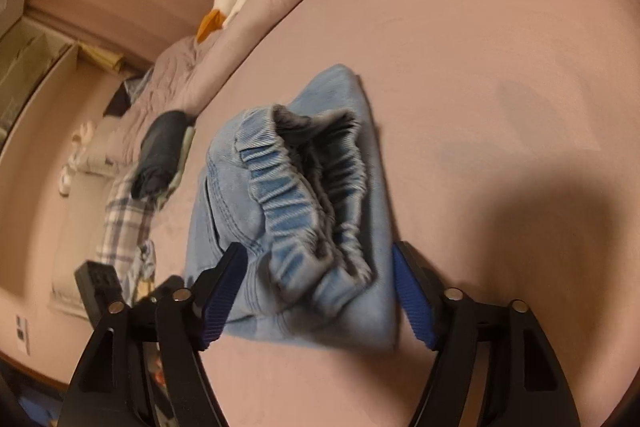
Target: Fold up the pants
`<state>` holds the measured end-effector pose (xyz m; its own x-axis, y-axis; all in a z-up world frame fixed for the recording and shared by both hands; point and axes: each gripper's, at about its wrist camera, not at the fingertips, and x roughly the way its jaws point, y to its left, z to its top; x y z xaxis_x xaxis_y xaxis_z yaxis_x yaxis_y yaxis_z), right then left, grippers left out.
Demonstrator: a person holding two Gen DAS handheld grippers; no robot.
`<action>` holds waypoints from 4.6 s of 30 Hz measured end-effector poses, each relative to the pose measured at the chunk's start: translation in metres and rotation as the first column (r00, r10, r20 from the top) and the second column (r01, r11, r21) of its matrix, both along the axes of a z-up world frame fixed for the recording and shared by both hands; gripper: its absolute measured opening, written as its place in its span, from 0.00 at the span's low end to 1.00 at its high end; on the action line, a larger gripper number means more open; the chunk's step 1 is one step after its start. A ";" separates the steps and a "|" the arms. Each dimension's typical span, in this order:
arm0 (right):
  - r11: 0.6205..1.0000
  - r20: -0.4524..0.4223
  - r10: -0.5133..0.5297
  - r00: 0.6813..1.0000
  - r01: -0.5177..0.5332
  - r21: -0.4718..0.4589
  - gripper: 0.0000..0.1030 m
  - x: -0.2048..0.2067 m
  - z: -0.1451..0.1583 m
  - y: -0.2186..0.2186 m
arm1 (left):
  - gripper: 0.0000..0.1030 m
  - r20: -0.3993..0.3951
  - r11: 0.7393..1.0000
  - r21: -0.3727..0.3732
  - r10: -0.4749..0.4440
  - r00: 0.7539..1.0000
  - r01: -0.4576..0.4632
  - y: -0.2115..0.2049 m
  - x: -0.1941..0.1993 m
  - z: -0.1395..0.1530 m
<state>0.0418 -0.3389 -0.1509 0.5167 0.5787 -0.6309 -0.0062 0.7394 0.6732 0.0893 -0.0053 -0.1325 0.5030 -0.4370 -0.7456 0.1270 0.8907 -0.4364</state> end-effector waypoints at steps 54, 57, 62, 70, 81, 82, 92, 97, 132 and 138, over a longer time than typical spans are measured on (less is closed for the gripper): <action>0.982 0.064 0.133 0.989 -0.123 -0.145 0.79 0.038 0.006 0.025 | 0.85 0.047 0.993 0.020 -0.121 0.992 0.120 -0.048 0.040 -0.006; 0.977 0.071 0.136 0.988 -0.122 -0.175 0.77 0.037 0.008 0.029 | 0.71 0.049 0.992 0.038 -0.123 0.991 0.121 -0.049 0.039 -0.005; 0.966 0.076 0.134 0.988 -0.113 -0.234 0.71 0.035 0.010 0.032 | 0.60 0.038 0.992 0.060 -0.113 0.993 0.111 -0.050 0.041 -0.005; 0.936 0.075 0.108 0.991 -0.076 -0.345 0.69 0.030 0.012 0.041 | 0.56 0.034 0.986 0.125 -0.111 0.993 0.106 -0.056 0.042 -0.003; 0.890 0.078 0.093 0.993 -0.047 -0.454 0.64 0.026 0.025 0.055 | 0.50 0.039 0.983 0.148 -0.117 0.992 0.110 -0.058 0.043 0.000; 0.882 0.083 0.092 0.992 -0.043 -0.469 0.62 0.025 0.026 0.057 | 0.49 0.040 0.983 0.150 -0.117 0.992 0.109 -0.059 0.042 0.000; 0.866 0.158 0.064 0.985 0.024 -0.500 0.49 0.012 0.041 0.067 | 0.31 0.064 0.978 0.184 -0.107 0.992 0.094 -0.061 0.038 0.009; 0.859 0.214 0.067 0.975 0.053 -0.510 0.46 0.003 0.050 0.074 | 0.24 0.098 0.982 0.174 -0.092 0.991 0.074 -0.059 0.026 0.017; 0.804 0.357 0.310 0.881 -0.043 -0.593 0.43 -0.066 0.092 0.171 | 0.21 0.244 0.969 0.217 0.060 0.968 -0.115 0.003 -0.077 0.069; 0.790 0.386 0.336 0.859 -0.033 -0.612 0.43 -0.068 0.099 0.182 | 0.21 0.268 0.968 0.217 0.068 0.961 -0.129 0.005 -0.077 0.078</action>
<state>-0.0264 -0.1567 -0.0521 0.7469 0.3070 -0.5899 -0.3740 0.9274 0.0092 0.0119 -0.0002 -0.0546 0.7223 -0.2072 -0.6598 0.1140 0.9767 -0.1819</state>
